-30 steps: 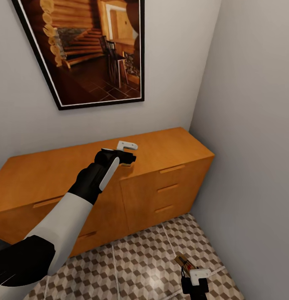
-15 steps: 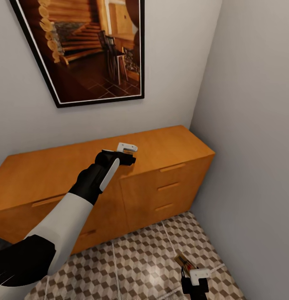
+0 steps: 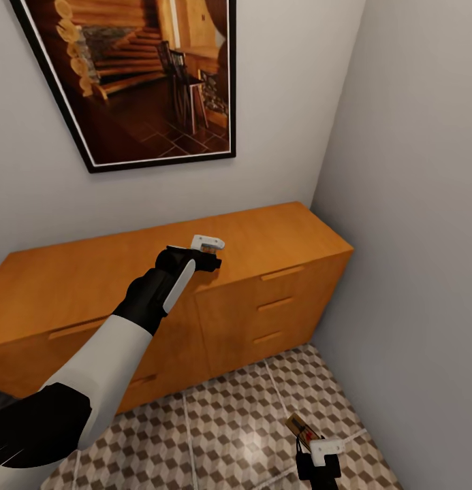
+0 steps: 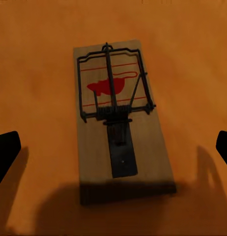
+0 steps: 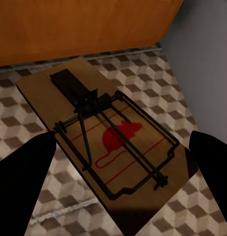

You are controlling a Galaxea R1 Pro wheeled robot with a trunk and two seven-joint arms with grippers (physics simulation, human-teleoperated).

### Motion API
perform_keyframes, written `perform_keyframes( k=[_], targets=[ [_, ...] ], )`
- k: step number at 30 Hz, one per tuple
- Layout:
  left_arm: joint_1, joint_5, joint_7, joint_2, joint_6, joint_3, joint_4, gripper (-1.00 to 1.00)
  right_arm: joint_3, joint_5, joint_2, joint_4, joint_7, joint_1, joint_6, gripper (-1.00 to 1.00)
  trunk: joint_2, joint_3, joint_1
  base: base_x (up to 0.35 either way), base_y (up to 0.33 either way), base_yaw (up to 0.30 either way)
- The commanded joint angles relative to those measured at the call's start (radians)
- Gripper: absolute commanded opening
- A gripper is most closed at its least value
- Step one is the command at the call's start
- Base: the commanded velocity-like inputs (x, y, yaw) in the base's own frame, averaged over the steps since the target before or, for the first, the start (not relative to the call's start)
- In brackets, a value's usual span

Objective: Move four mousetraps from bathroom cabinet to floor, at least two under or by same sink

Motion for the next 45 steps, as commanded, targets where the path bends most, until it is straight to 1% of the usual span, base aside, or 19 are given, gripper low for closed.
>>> perform_keyframes(
  k=[1,24,33,45],
  targets=[
    [-0.001,0.01,0.009,0.0,0.003,-0.002,-0.001,1.0,0.008,0.005,0.0,0.001,-0.01,-0.001,0.0,-1.0,0.0,-0.001,0.0,0.056,0.0,0.0],
    [-0.001,0.01,0.011,0.0,0.003,-0.002,0.003,1.0,0.008,0.005,0.0,0.001,-0.011,-0.001,0.0,-1.0,0.0,-0.001,0.0,0.005,0.0,0.0],
    [-0.001,0.01,0.011,0.0,0.003,-0.002,0.016,1.0,0.008,0.005,0.0,0.001,-0.011,-0.001,0.0,-1.0,0.0,-0.009,0.0,0.0,0.0,0.0],
    [-0.001,0.01,0.011,0.0,0.003,-0.002,0.017,1.0,0.008,0.005,0.0,0.001,-0.01,-0.001,0.0,-1.0,0.0,-0.01,0.0,0.0,0.0,0.0]
  ],
)
